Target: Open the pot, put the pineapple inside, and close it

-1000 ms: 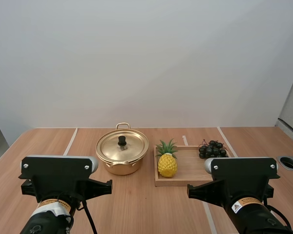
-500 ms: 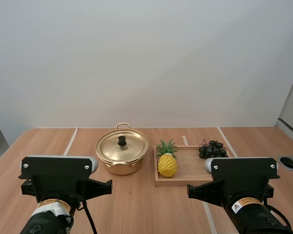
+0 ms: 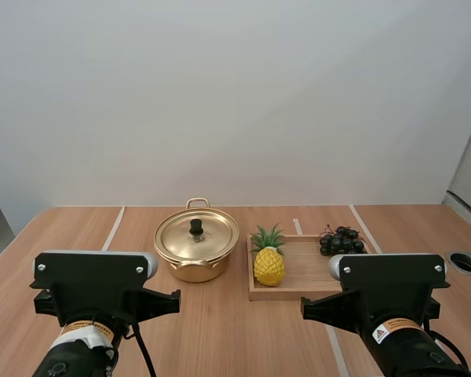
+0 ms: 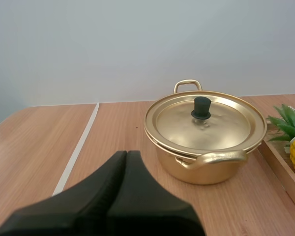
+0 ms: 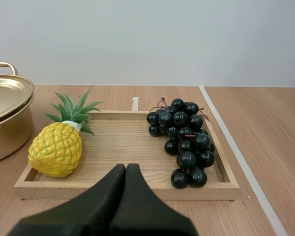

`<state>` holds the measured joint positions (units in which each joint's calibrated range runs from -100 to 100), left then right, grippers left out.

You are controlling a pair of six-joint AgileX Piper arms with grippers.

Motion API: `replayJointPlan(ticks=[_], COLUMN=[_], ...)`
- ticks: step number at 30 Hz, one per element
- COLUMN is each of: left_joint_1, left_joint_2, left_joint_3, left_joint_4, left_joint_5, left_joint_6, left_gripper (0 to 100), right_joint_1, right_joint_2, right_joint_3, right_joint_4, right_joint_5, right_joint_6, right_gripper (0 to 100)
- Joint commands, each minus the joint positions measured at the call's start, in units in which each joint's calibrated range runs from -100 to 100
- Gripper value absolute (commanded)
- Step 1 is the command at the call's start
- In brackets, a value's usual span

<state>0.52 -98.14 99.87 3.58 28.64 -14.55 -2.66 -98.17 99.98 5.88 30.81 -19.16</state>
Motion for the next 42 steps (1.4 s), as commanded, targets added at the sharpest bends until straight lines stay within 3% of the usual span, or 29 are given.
replayJointPlan(ticks=[1, 42], left_joint_1=[0.1, 0.1], left_joint_2=[-0.38, -0.38], left_joint_3=[0.13, 0.13], left_joint_4=[0.49, 0.13], left_joint_5=[-1.32, -1.52], left_joint_6=[-0.67, -0.67], left_gripper=[0, 0], right_joint_1=[0.2, 0.2], right_joint_2=[-0.53, -0.53], right_joint_3=[0.02, 0.02], right_joint_4=[-0.18, 2.45], right_joint_5=[-1.38, -1.38], right_joint_6=[-0.18, -0.18], right_gripper=[0, 0])
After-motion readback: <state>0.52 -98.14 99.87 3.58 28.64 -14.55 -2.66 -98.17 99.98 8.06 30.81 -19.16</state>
